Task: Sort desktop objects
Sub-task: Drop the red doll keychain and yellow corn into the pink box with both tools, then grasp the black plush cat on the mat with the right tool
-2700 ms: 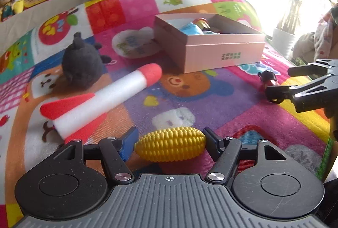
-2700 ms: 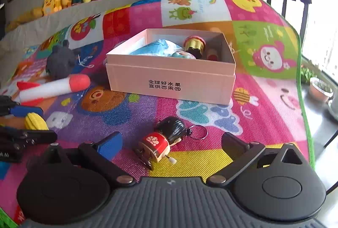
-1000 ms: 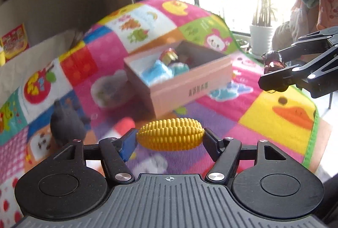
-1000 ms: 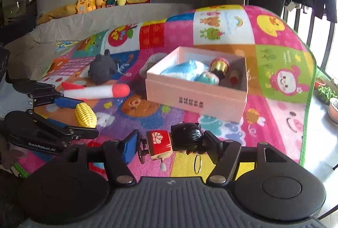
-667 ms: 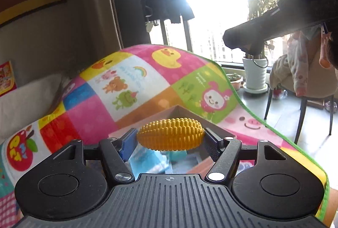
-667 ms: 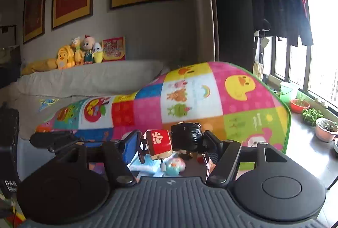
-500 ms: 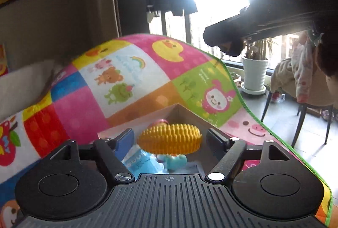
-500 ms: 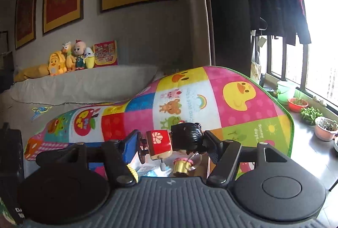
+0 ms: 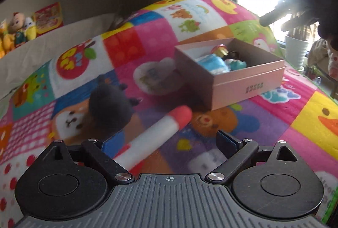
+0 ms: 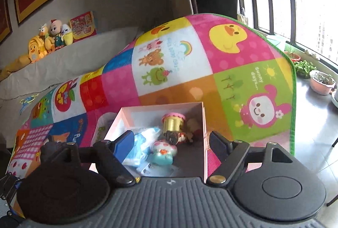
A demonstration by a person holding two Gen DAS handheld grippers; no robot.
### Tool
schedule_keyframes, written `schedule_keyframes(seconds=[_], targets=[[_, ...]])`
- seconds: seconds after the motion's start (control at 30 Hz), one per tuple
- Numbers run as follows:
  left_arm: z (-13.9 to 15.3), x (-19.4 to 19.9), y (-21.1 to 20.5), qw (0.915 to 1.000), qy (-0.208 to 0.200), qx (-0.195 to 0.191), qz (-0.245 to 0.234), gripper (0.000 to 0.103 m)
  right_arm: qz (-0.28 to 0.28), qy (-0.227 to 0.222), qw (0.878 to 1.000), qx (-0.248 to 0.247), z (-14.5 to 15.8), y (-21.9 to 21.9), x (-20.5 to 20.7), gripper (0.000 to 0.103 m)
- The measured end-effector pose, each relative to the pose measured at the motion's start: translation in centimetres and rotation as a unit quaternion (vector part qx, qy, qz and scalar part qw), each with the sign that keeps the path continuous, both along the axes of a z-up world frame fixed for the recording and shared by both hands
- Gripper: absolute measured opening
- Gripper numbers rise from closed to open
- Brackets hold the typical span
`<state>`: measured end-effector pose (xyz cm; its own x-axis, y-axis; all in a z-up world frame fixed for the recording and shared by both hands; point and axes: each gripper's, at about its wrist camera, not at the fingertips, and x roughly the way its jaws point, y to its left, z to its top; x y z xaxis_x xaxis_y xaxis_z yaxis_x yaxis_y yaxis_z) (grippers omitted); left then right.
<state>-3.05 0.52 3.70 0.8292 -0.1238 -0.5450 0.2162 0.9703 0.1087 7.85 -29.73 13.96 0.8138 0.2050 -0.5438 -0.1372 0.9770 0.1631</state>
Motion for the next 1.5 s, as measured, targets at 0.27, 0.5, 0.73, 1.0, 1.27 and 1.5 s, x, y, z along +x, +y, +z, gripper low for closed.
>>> schedule_keyframes(seconds=[0.27, 0.5, 0.73, 1.0, 1.27, 1.5], targets=[[-1.7, -1.8, 7.0, 0.9908, 0.023, -0.018, 0.132, 0.1, 0.115, -0.021, 0.99, -0.077, -1.5, 10.5, -3.2, 0.085], [-2.5, -2.1, 7.2, 0.9912, 0.028, -0.028, 0.126, 0.101, 0.211, 0.012, 0.974, -0.079, -3.8, 19.6, -2.6, 0.085], [-2.7, -2.1, 7.0, 0.9914, 0.031, -0.032, 0.124, 0.101, 0.21, 0.047, 0.976, -0.045, -4.7, 25.0, 2.2, 0.089], [-2.9, -1.8, 7.3, 0.9905, 0.043, -0.041, 0.124, 0.101, 0.221, 0.089, 0.969, -0.07, -8.2, 30.8, 5.8, 0.083], [-3.0, -1.5, 7.9, 0.9893, 0.059, -0.059, 0.12, 0.101, 0.221, 0.041, 0.971, -0.08, -5.7, 26.7, 2.3, 0.062], [-3.1, -1.4, 7.6, 0.9899, 0.06, -0.05, 0.118, 0.101, 0.205, 0.003, 0.977, -0.055, -2.5, 15.8, -6.2, 0.063]])
